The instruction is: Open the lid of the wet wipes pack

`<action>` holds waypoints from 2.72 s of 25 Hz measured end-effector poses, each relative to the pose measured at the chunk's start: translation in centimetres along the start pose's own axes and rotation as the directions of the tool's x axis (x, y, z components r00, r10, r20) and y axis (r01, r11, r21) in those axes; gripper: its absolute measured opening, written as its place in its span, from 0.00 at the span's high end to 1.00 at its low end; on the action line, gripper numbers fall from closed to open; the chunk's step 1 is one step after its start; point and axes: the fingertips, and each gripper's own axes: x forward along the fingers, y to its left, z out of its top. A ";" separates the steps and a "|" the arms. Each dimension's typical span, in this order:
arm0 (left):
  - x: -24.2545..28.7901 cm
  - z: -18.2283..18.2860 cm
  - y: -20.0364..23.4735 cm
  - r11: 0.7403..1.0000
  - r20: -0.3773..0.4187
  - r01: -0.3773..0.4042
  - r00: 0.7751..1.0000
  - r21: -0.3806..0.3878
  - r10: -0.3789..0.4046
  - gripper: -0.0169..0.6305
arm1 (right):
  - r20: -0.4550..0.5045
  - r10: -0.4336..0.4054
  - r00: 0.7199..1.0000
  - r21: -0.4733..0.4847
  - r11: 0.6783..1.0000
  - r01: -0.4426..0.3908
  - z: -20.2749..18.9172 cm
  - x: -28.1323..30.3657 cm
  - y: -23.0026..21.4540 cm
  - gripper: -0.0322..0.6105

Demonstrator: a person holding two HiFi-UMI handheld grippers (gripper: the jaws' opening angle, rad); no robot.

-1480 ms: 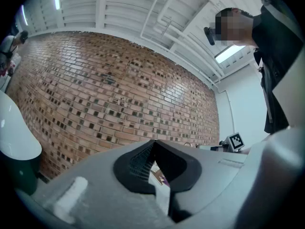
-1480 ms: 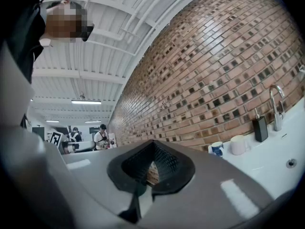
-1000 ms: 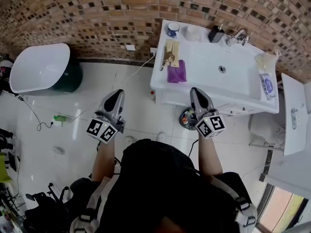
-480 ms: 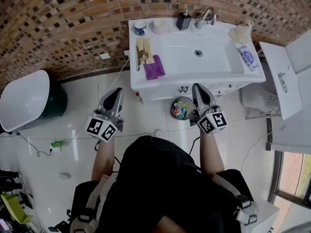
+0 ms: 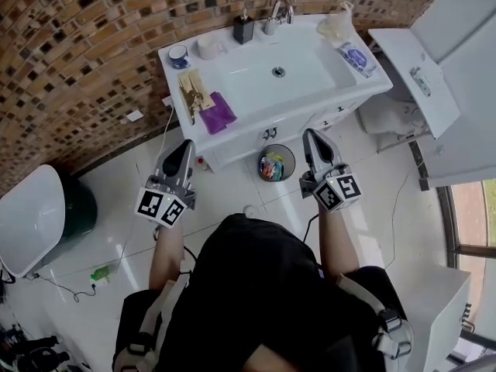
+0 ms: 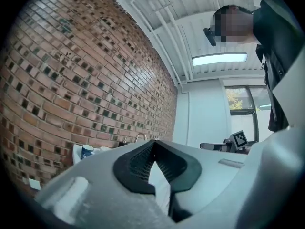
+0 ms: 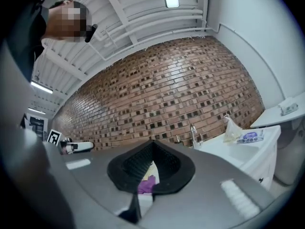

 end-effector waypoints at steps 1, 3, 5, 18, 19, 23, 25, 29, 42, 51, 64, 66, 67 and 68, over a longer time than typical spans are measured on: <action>0.5 -0.1 -0.2 1.000 0.000 0.022 1.000 -0.003 -0.022 0.98 | 0.005 -0.022 1.000 -0.006 1.000 0.022 0.3 -0.5 -0.1 0.94; 1.4 -0.4 -0.6 0.998 -0.008 0.065 0.998 -0.008 -0.065 0.98 | 0.011 -0.062 0.998 -0.023 0.998 0.062 1.0 -1.6 -0.2 0.94; 2.1 -0.4 -1.2 0.995 -0.017 0.104 0.994 -0.007 -0.104 0.98 | 0.022 -0.095 0.995 -0.042 0.995 0.095 1.7 -2.6 -0.3 0.94; 3.0 -0.4 -5.1 0.948 0.022 0.299 0.954 -0.111 -0.299 0.98 | 0.076 -0.270 0.960 -0.068 0.959 0.275 3.9 -8.5 0.6 0.94; 2.8 -0.6 -5.5 0.943 0.019 0.313 0.950 -0.113 -0.313 0.98 | 0.075 -0.280 0.957 -0.064 0.956 0.285 3.8 -9.1 0.6 0.94; 2.5 -1.0 -5.9 0.934 -0.008 0.344 0.938 -0.096 -0.347 0.98 | 0.061 -0.318 0.946 -0.074 0.944 0.322 3.3 -11.0 1.3 0.94; 2.2 -0.9 -6.1 0.931 -0.013 0.354 0.934 -0.094 -0.357 0.98 | 0.054 -0.334 0.941 -0.073 0.938 0.338 3.1 -11.7 1.5 0.94; 1.7 -0.9 -6.0 0.925 -0.010 0.356 0.933 -0.136 -0.360 0.98 | 0.044 -0.361 0.931 -0.051 0.930 0.363 1.9 -12.9 1.4 0.94; 7.6 -2.4 -12.7 0.896 -0.032 0.434 0.898 -0.096 -0.439 0.98 | 0.130 -0.446 0.885 -0.024 0.891 0.453 4.7 -18.9 -4.5 0.94; 12.4 -3.8 -19.1 0.863 -0.057 0.499 0.862 -0.081 -0.504 0.98 | 0.174 -0.482 0.859 0.004 0.872 0.489 5.9 -22.8 -9.5 0.94; 17.8 -7.4 -28.1 0.803 -0.102 0.586 0.797 -0.106 -0.596 0.98 | 0.214 -0.627 0.749 0.054 0.773 0.632 6.8 -33.8 -15.4 0.94; 18.3 -7.5 -30.3 0.786 -0.097 0.608 0.781 -0.110 -0.617 0.98 | 0.219 -0.650 0.728 0.060 0.754 0.655 7.2 -36.1 -16.1 0.94; 18.6 -7.5 -31.3 0.777 -0.093 0.619 0.772 -0.110 -0.629 0.98 | 0.222 -0.660 0.718 0.062 0.744 0.665 7.3 -37.2 -16.4 0.94; 19.0 -7.7 -32.4 0.768 -0.091 0.631 0.763 -0.108 -0.640 0.98 | 0.226 -0.671 0.706 0.066 0.733 0.677 7.3 -38.5 -16.7 0.94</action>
